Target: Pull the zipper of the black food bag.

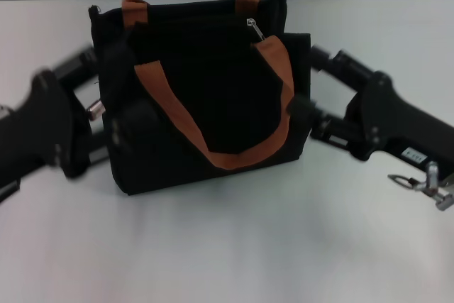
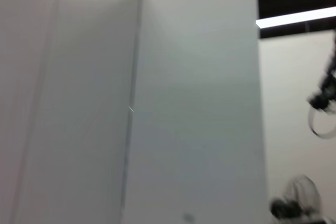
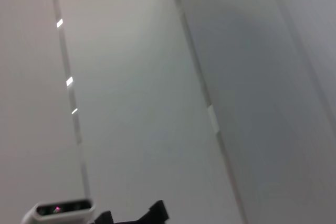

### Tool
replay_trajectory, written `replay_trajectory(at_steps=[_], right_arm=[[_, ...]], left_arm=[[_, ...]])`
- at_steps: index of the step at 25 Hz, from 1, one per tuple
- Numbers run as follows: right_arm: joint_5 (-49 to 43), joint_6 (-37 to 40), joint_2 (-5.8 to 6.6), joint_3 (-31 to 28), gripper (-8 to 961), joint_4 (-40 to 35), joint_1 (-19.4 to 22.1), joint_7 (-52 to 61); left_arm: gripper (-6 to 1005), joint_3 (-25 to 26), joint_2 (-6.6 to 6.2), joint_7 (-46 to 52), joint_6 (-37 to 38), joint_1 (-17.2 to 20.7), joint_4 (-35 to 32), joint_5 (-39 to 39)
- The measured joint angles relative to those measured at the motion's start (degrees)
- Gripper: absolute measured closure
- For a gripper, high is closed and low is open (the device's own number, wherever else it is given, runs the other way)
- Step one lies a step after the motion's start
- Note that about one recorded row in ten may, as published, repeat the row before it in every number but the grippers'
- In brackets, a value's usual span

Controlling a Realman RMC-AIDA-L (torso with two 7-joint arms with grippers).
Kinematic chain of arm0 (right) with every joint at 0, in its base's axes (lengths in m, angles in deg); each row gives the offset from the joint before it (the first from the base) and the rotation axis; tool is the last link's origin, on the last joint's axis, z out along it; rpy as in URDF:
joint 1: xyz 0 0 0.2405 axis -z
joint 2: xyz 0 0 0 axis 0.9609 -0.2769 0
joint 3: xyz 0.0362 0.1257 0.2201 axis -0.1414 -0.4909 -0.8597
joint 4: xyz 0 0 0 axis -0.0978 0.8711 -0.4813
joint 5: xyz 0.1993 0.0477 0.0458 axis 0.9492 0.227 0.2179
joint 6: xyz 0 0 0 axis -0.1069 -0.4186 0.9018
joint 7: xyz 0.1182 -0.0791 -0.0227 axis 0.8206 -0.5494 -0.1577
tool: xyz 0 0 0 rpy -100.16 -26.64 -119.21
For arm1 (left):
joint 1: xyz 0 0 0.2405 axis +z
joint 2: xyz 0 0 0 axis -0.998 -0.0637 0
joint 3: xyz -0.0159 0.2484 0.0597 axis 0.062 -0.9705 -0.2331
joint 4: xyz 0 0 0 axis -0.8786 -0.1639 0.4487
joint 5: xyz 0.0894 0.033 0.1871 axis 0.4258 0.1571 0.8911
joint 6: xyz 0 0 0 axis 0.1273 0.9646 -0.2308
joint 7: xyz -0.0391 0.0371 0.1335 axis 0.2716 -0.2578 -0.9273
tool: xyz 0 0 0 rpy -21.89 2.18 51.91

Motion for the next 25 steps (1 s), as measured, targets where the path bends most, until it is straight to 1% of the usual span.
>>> replay_trajectory(at_steps=[1, 4, 5, 6, 7, 8, 9, 13, 16, 19, 20, 24, 25], right_arm=[[-0.01, -0.11, 0.0, 1.55, 173, -0.5, -0.16, -0.02], [-0.03, -0.58, -0.05, 4.76, 161, -1.33, -0.24, -0.11], [-0.04, -0.69, -0.08, 5.48, 156, -1.37, -0.23, -0.15], [-0.05, -0.79, -0.1, 6.18, 151, -1.38, -0.21, -0.22], [-0.05, -0.82, -0.1, 6.8, 145, -1.4, -0.19, -0.52], [-0.05, -0.84, -0.1, 7.5, 140, -1.43, -0.17, -0.93], [-0.06, -0.85, -0.09, 8.14, 135, -1.45, -0.14, -1.5], [-0.06, -0.91, 0.08, 12.25, 135, -2.42, 0.1, -2.47], [-0.06, -1.15, 0.1, 16.69, 135, -4.47, 0.82, -2.74], [-0.08, -2.25, 0.02, 19.75, 136, -5.07, 1.39, -4.56], [-0.11, -2.75, 0.0, 21.69, 136, -5.06, 1.46, -5.36], [-0.13, -3.6, -0.03, 23.59, 136, -4.9, 1.32, -5.44], [-0.14, -5.22, -0.13, 23.79, 136, -4.67, 1.48, -5.43]], left_arm=[[302, -1.54, -0.12, -0.51, 0.02, 0.99, -1.05, 1.27], [271, -3.49, -0.27, -2.03, 0.42, 2.85, -2.03, 5.43], [272, -4.99, -0.31, -2.54, 0.47, 3.65, -2.41, 9.01], [272, -4.99, -0.31, -2.54, 0.47, 3.65, -2.41, 9.01], [273, -5.94, -0.29, -2.65, 0.13, 3.86, -2.59, 11.62], [274, -5.94, -0.29, -2.65, 0.13, 3.86, -2.59, 11.62], [274, -6.28, -0.06, -3.12, -1.28, 3.9, -2.46, 14.7], [277, -6.58, 0.18, -7.58, -5.89, 4.34, -1.44, 18.94], [279, -6.63, 0.24, -11.58, -7.85, 4.73, 0.57, 20.8], [281, -6.34, 0.26, -12.97, -7.36, 4.77, 1.62, 20.85], [282, -6.26, 0.26, -13.07, -7.14, 4.79, 1.67, 20.77], [286, -5.74, 0.23, -13.09, -6.83, 4.62, 1.71, 20.51], [287, -5.73, 0.29, -12.85, -6.95, 4.25, 1.8, 20.51]])
